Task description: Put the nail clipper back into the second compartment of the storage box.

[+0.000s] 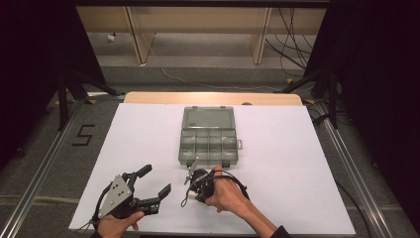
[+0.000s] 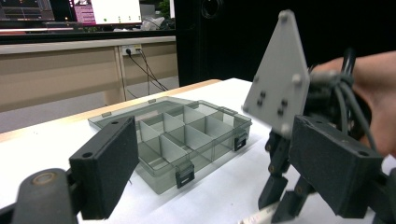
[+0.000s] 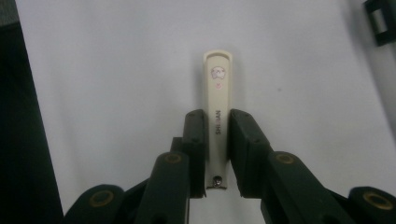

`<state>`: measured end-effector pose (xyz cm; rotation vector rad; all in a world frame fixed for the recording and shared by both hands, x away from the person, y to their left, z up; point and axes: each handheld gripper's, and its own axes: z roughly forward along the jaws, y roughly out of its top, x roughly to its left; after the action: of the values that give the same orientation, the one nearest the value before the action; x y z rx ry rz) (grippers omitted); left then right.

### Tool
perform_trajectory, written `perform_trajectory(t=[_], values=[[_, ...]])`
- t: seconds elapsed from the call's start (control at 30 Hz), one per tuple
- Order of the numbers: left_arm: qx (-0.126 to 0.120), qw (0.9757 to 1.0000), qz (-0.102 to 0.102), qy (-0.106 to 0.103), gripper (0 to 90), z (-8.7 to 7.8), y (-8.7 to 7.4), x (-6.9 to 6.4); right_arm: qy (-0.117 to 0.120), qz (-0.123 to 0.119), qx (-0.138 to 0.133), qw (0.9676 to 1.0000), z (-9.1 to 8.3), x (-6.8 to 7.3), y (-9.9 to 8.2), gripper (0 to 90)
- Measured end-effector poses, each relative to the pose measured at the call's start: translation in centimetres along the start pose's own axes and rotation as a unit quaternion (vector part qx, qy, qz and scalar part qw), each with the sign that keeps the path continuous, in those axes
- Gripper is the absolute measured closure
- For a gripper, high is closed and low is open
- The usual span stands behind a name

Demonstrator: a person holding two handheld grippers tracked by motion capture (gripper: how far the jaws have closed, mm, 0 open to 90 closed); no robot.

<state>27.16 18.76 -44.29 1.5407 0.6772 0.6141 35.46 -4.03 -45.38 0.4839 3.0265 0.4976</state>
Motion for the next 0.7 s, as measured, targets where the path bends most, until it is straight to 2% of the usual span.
perform_trajectory(t=[0.13, 0.17, 0.2, 0.23, 0.3, 0.33, 0.37, 0.4, 0.5, 0.53, 0.67, 0.7], values=[[0.001, 1.0, 0.001, 0.0, 15.5, 0.0, 0.0, 0.0, 0.002, 0.008, -0.039, 0.9992, -1.5, -1.1, -0.3, 77.4], [0.001, 1.0, 0.002, 0.0, 15.5, 0.0, 0.0, 0.0, 0.002, 0.008, -0.039, 0.9992, -1.5, -1.1, -0.3, 77.4], [0.0, 1.0, 0.001, -0.001, 15.5, 0.1, 0.0, -0.1, 0.025, 0.018, -0.063, 0.9976, -2.2, -1.3, -0.5, 77.4], [0.0, 1.0, 0.001, -0.001, 15.5, 0.1, 0.0, -0.1, 0.029, 0.016, -0.072, 0.9968, -2.6, -1.4, -0.4, 77.4], [0.003, 1.0, 0.001, 0.0, 15.5, 0.0, 0.0, -0.1, 0.022, 0.018, -0.089, 0.9956, -3.4, -1.7, -0.3, 77.4], [0.003, 1.0, 0.001, 0.0, 15.5, 0.0, 0.0, -0.1, 0.022, 0.018, -0.089, 0.9956, -3.4, -1.7, -0.3, 77.4], [0.001, 1.0, 0.001, -0.001, 15.5, 0.0, 0.0, -0.1, 0.024, 0.02, -0.098, 0.9947, -3.8, -1.9, -0.3, 77.4], [0.003, 1.0, 0.002, 0.0, 15.4, 0.0, 0.0, -0.1, 0.025, 0.027, -0.118, 0.9923, -4.5, -2.6, -0.4, 77.4], [0.0, 1.0, 0.001, -0.001, 15.5, 0.1, -0.1, -0.1, 0.013, 0.033, -0.131, 0.9907, -5.0, -3.2, -0.3, 77.4], [0.0, 1.0, 0.001, -0.001, 15.5, 0.1, -0.1, -0.1, 0.002, 0.044, -0.156, 0.9868, -5.5, -4.2, -0.2, 77.4], [0.0, 1.0, 0.0, 0.0, 15.5, 0.1, -0.1, -0.1, -0.022, 0.066, -0.182, 0.9809, -6.1, -5.5, -0.1, 77.4], [0.0, 1.0, 0.0, 0.0, 15.5, 0.1, -0.1, -0.1, -0.022, 0.066, -0.182, 0.9809, -6.1, -5.5, -0.1, 77.4]])
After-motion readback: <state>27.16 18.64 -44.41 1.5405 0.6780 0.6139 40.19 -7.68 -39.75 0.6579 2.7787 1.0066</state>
